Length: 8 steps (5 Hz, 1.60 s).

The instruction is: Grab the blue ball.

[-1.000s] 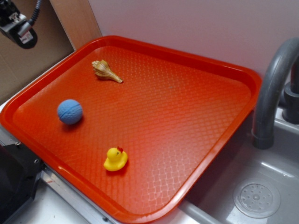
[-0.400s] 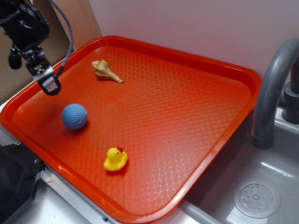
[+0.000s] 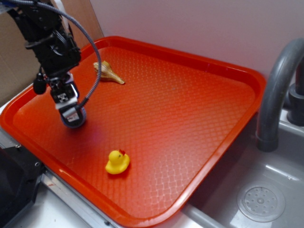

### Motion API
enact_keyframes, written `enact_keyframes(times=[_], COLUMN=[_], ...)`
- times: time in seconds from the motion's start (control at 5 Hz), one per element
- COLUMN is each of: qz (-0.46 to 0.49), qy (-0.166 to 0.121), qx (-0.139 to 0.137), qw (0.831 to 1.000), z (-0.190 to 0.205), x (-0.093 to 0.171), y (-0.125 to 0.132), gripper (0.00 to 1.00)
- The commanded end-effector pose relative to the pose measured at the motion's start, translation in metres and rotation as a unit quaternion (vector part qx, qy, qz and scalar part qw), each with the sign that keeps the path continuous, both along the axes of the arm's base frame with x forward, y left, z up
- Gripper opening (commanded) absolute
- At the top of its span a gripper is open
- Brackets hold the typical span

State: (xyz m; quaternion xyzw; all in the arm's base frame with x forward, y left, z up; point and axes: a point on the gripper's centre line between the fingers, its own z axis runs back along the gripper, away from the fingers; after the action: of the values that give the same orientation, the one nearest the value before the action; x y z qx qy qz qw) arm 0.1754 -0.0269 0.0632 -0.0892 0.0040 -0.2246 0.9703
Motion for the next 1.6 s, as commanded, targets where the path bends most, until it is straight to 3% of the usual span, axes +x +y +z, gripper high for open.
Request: enact_keyframes(times=[0.0,0.4,0.6,1.0,1.2,1.4], qz=[0.026,0.098,0.106,0.063,0.052,0.057], qy=[0.008,-0.019,-0.012,0.004,0.006,-0.004], qx=[0.122,0.183,0.16,0.112,0.119,0.156], qw=[0.992,0.978,0.981,0.992,0.991,0.986], z=[-0.019,0.003,0.0,-0.029,-0.034,-0.035], x=[-0.008,-0.026,-0.032,-0.019,-0.015,-0.009], y=[0.021,0.065,0.072,0.068,0.064,0.072], gripper=[1.0,1.0,1.0,1.0,1.0,1.0])
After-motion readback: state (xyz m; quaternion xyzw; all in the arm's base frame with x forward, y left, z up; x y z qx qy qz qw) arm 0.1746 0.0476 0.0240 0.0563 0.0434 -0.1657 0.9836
